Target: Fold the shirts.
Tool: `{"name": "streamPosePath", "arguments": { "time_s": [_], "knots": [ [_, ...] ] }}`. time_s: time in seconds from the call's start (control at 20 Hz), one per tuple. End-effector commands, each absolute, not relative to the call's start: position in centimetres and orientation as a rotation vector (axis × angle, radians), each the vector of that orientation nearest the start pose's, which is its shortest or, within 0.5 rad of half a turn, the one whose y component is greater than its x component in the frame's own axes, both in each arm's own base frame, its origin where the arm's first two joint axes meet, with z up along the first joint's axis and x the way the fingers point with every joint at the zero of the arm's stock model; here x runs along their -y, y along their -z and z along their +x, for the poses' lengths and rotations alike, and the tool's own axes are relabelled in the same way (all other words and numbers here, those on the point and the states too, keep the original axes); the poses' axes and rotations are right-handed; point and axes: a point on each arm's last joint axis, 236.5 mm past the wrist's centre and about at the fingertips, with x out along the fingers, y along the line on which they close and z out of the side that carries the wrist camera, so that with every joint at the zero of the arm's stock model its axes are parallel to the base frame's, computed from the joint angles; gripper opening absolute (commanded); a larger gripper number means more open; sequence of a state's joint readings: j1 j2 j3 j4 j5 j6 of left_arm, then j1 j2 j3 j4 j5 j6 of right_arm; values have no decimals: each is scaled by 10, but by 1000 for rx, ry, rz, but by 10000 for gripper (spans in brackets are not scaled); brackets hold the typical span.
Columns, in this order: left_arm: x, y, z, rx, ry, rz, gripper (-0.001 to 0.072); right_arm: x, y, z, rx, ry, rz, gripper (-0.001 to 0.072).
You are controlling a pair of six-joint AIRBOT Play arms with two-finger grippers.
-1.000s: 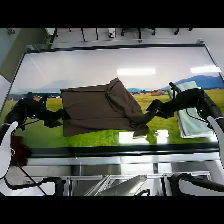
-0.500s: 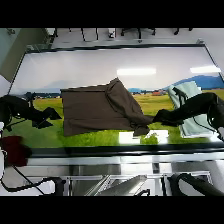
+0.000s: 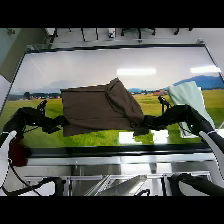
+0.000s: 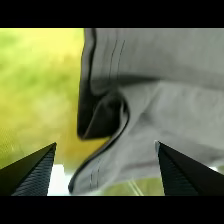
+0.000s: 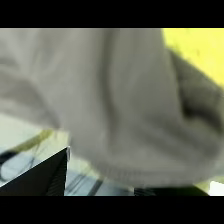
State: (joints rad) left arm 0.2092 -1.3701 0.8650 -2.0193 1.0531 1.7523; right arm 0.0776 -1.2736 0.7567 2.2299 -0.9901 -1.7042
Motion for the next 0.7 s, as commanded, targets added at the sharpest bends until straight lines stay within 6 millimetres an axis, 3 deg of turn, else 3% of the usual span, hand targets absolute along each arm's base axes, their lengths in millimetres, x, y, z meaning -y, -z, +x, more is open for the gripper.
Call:
{"name": "streamPosePath", "arguments": {
  "time_s": [0.0, 0.15, 0.3, 0.45, 0.65],
  "knots": [
    [23, 94, 334, -1429, 104, -472, 697, -138, 85, 315, -1415, -307, 548, 432],
    [29, 91, 334, -1429, 115, -504, 697, -113, 83, 314, -1413, -264, 529, 432],
    [35, 88, 339, -1411, 123, -543, 697, -89, 81, 328, -1357, -205, 543, 432],
    [35, 88, 339, -1409, 122, -544, 697, -81, 83, 345, -1290, -165, 545, 432],
    [35, 88, 339, -1410, 122, -545, 697, -76, 93, 353, -1272, -147, 535, 430]
  ]
}}
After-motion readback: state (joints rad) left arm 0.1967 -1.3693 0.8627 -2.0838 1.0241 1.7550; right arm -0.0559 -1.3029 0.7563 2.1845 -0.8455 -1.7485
